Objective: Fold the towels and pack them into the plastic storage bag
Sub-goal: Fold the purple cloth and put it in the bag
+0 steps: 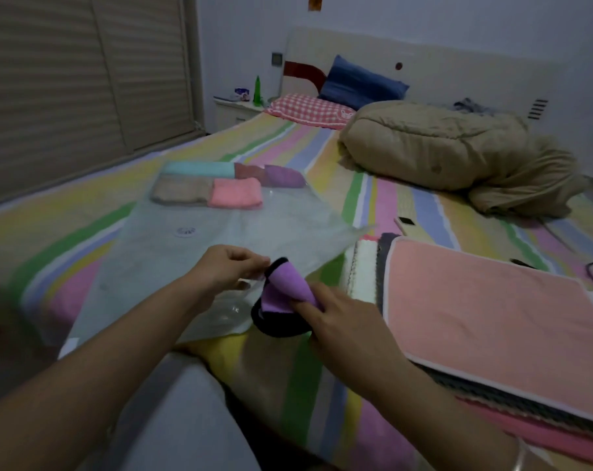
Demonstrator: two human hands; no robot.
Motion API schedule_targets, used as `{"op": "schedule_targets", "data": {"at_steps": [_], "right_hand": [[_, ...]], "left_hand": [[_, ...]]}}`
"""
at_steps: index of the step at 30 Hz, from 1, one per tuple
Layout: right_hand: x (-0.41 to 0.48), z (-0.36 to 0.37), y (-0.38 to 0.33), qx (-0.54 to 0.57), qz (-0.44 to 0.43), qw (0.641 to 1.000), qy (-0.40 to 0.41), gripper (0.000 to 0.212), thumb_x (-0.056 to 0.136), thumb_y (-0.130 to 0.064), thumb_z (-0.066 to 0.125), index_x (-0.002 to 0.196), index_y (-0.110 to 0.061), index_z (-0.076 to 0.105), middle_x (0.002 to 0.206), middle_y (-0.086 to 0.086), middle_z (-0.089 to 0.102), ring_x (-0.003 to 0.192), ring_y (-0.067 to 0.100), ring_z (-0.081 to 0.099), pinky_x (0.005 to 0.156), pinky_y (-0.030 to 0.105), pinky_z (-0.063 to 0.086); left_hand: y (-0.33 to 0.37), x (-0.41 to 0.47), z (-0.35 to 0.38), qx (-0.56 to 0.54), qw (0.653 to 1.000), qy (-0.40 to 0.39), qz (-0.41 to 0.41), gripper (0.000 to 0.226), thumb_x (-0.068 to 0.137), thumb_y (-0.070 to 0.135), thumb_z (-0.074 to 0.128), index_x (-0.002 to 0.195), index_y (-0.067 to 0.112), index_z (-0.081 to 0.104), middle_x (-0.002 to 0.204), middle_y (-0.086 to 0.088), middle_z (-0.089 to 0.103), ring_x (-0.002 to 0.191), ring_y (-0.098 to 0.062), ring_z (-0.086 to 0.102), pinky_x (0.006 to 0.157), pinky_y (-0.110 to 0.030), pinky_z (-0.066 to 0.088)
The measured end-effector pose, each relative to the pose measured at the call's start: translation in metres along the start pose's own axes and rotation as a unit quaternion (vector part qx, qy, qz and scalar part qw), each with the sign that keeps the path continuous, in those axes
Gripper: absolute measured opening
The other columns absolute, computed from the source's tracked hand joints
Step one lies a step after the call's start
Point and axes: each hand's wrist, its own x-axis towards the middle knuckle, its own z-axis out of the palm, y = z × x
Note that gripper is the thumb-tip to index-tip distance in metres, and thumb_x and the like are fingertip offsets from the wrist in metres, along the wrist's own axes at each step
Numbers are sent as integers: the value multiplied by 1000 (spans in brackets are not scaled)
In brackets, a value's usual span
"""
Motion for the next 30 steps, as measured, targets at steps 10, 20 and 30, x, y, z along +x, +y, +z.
{"op": "schedule_targets", "data": {"at_steps": [10, 20, 30], "right_hand": [[11, -2, 0, 214, 133, 949, -187, 25, 85, -36, 55, 106, -23, 60, 88, 3, 56, 84, 28, 61, 60, 30, 38], [114, 21, 25, 480, 353, 791, -142, 19, 87, -31, 55, 90, -13, 61, 83, 10, 65, 70, 25, 62, 60, 31, 48], [186, 115, 34, 372, 393, 841, 11, 39, 78, -47, 62, 107, -28, 44, 87, -8, 61, 74, 19, 57, 70, 29, 42]], "left_hand": [[16, -2, 6, 193, 946, 69, 250, 11, 78, 26, 77, 69, 21, 72, 67, 7, 71, 64, -4, 64, 60, -18, 45], [58, -8, 1, 170, 928, 38, 330, 8, 79, 17, 77, 74, 12, 75, 65, 9, 69, 62, 4, 62, 56, -5, 37], [53, 40, -22, 154, 956, 8, 249, 21, 85, 38, 67, 77, 20, 73, 70, 10, 71, 68, 1, 64, 69, -24, 50]]}}
